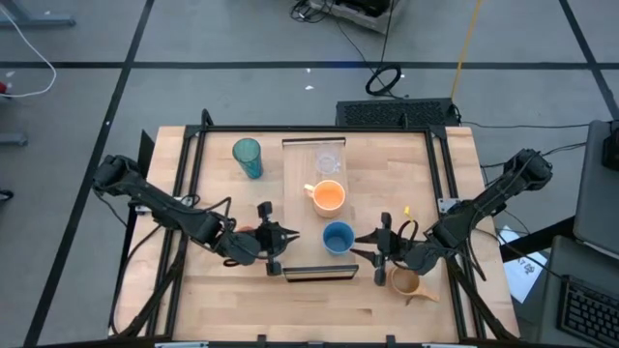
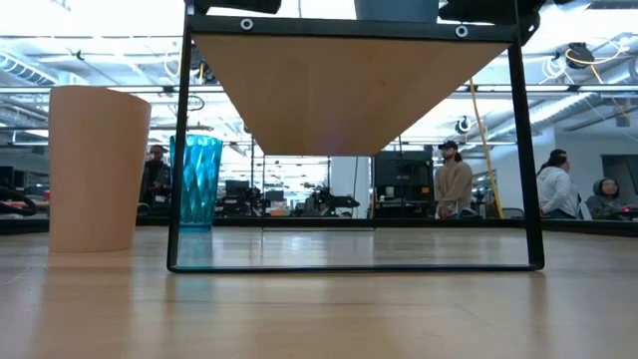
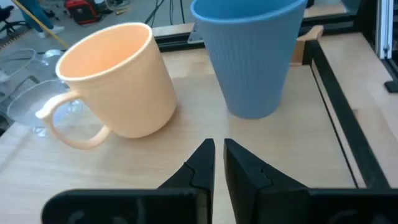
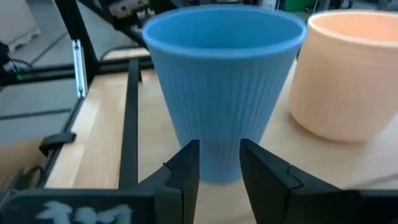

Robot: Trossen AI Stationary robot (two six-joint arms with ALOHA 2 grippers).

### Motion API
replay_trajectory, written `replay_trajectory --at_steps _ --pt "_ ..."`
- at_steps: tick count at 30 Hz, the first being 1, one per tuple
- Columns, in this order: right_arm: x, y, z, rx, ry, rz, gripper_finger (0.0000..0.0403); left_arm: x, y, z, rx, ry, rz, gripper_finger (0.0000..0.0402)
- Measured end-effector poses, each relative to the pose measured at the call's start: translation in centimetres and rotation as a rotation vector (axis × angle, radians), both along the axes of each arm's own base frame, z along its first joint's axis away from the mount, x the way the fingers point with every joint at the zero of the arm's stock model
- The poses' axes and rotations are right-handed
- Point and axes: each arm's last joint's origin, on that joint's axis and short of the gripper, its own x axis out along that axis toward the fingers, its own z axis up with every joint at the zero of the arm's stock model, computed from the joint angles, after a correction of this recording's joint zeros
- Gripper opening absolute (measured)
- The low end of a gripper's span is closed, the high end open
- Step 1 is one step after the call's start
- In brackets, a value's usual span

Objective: Stack small to large cups/mugs on shelf
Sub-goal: Adjust the light blue cup on the shelf, then put the brown cup on the shelf

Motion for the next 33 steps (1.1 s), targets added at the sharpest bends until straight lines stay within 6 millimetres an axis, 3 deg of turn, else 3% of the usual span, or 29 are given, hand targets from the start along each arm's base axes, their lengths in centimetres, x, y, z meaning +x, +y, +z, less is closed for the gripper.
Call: replay_trajectory --at_steps 20,33 --pt "0.6 0.4 0.1 -0.013 -0.044 0.015 0.0105 -0.5 0.3 0.1 0.041 0.018 0.036 0.0037" --pt "-1.3 1.3 1.5 0.075 -0.095 0.01 0.0105 -4.7 -0.3 1.7 0.05 0.06 0.057 0.0037"
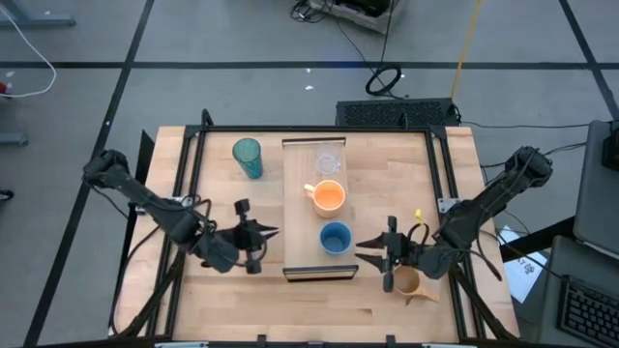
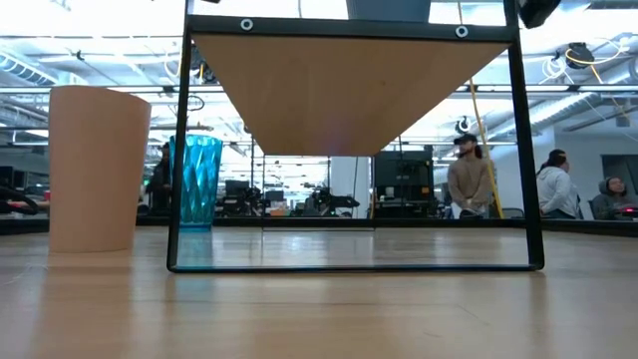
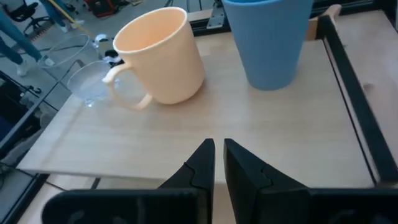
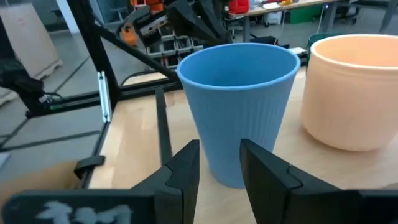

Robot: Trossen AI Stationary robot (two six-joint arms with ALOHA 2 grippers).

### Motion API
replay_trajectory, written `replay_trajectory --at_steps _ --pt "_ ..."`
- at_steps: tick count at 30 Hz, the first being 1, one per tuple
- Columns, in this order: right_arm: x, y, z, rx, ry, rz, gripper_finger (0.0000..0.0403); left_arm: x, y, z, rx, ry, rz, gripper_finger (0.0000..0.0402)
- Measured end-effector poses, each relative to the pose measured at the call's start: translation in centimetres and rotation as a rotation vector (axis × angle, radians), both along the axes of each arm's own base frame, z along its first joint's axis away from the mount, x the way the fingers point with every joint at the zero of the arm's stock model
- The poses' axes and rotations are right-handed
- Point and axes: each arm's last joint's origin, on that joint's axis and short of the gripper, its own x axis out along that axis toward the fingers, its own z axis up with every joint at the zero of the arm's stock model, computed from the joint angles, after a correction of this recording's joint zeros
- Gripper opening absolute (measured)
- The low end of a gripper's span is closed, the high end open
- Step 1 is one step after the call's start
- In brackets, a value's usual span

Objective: Stack small to large cups/mugs on shelf
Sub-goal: Put the brown cup on the shelf

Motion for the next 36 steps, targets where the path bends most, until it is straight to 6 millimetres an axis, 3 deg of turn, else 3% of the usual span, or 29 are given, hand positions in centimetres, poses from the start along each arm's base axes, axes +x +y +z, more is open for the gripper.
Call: replay_trajectory --at_steps 4,14,21,26,36 --pt "0.0 0.5 1.3 0.04 0.038 -0.008 0.0105 -0.7 -0.4 -0.1 0.011 0.014 0.001 0.0037" --pt "-0.7 1.0 7.0 0.163 0.182 -0.078 0.0105 -1.7 -1.3 -0.3 0.05 0.031 -0.011 0.0037" --pt "-0.8 1.3 9.3 0.252 0.294 -0.048 0.0105 -2.3 -1.3 -1.1 0.101 0.066 0.0 0.0037" --pt "-0.8 1.5 9.6 0.368 0.423 -0.045 0.0105 -2.4 -1.2 -1.4 0.111 0.077 0.002 0.0037" --pt "-1.8 2.4 7.0 0.612 0.82 -0.118 0.0105 -2.4 -1.2 -1.4 0.111 0.078 0.002 0.0037"
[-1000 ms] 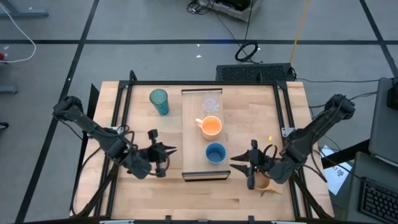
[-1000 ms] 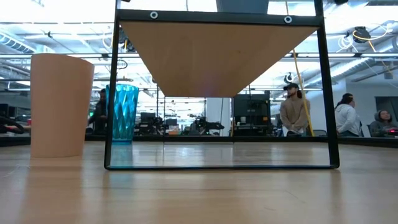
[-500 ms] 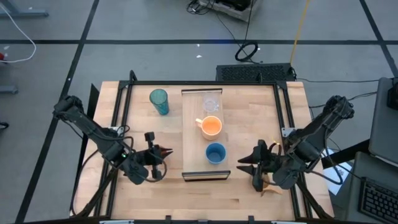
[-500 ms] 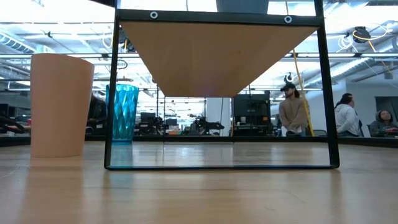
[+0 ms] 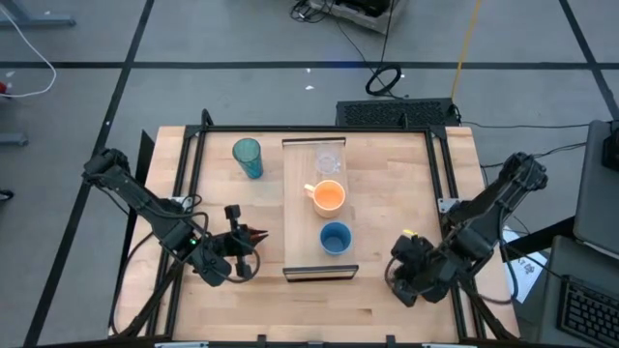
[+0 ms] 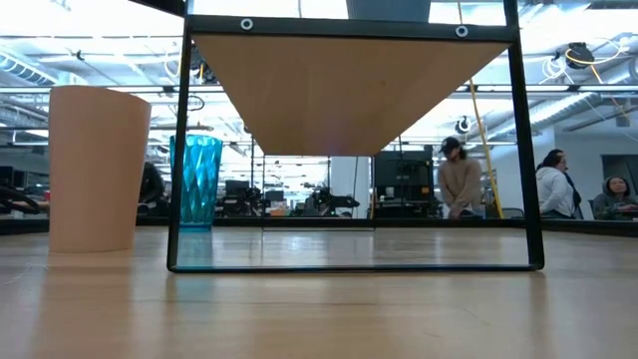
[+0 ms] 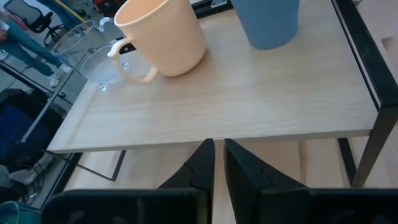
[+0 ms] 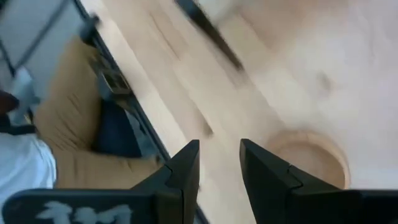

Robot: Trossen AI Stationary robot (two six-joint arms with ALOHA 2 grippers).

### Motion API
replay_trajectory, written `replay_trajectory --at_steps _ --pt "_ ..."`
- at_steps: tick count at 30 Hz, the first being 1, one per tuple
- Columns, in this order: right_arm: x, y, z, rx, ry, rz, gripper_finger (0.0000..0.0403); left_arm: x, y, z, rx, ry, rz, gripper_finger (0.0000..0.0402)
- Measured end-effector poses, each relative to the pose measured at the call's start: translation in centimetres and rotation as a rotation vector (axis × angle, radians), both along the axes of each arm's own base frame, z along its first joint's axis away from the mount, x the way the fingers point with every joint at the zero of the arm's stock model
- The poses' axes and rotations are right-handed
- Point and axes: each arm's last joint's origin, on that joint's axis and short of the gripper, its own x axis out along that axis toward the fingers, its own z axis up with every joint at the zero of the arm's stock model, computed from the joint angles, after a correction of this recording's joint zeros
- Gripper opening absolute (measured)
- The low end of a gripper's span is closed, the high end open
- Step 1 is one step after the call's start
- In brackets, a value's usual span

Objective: Stack small to large cups/mugs on shelf
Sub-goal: Put the brown cup on the shelf

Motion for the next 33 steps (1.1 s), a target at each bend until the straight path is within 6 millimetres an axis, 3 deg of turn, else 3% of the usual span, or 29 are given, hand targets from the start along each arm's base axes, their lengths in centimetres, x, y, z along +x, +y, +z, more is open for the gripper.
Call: replay_trajectory --at_steps 8,16,23,28,33 --pt "-0.9 1.8 -1.9 0.007 0.18 -0.017 0.0105 0.0 0.0 0.0 0.016 0.006 -0.011 0.0037" --pt "-1.6 3.9 -2.7 0.081 0.238 -0.039 0.0115 0.1 0.1 0.0 0.049 0.02 -0.026 0.0037" --pt "-2.7 5.3 -3.5 0.08 0.282 -0.084 0.0192 0.5 0.8 0.0 0.055 0.031 -0.004 0.0037" --pt "-3.4 6.4 -4.8 0.001 0.314 -0.02 0.025 0.7 1.1 0.0 0.051 0.037 0.003 0.0037" --pt "-3.8 7.3 -6.1 -0.092 0.341 0.078 0.028 0.8 1.2 0.0 0.05 0.037 0.004 0.0037"
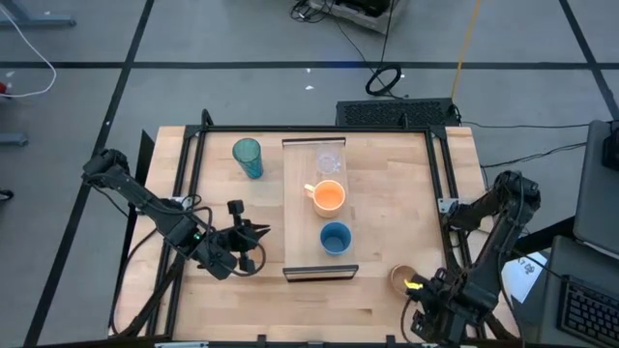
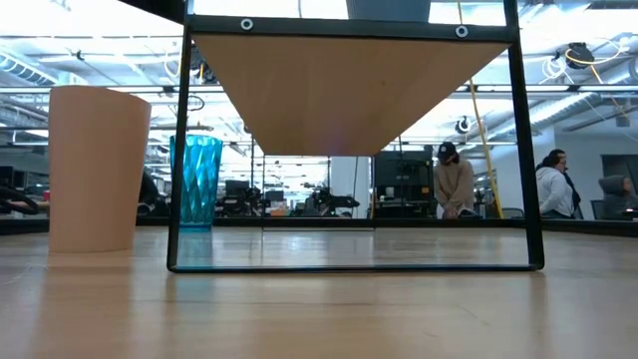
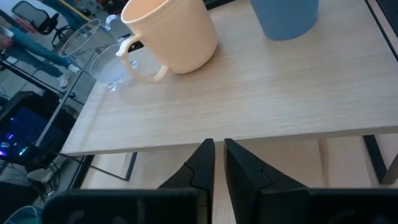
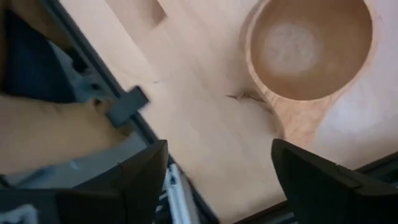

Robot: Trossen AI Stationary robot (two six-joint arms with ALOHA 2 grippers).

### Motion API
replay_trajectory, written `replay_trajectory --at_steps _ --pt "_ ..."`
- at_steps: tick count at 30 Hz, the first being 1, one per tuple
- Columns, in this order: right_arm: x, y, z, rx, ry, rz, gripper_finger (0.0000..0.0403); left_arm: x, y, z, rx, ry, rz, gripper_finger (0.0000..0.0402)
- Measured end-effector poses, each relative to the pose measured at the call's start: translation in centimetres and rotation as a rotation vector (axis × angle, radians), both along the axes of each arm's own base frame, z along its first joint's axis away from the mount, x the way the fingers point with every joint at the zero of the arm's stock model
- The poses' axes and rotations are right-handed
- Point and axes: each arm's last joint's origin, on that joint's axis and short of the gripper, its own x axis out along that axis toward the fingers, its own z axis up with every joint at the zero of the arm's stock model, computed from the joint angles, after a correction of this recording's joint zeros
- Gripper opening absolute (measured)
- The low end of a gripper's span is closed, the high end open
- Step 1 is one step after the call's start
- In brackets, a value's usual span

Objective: Stack small to large cups/mugs on shelf
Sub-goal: Put the brown cup on the shelf

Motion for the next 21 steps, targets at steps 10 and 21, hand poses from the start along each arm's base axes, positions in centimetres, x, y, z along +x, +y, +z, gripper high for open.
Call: replay_trajectory --at_steps 10,21 --pt "-0.8 1.2 -2.5 -0.111 0.119 0.087 0.0289 0.0 0.0 0.0 -0.001 -0.001 0.0 0.0037" --pt "-1.2 0.5 -2.8 -0.211 0.173 0.083 0.0289 0.0 0.0 0.0 -0.007 0.003 -0.005 0.0037"
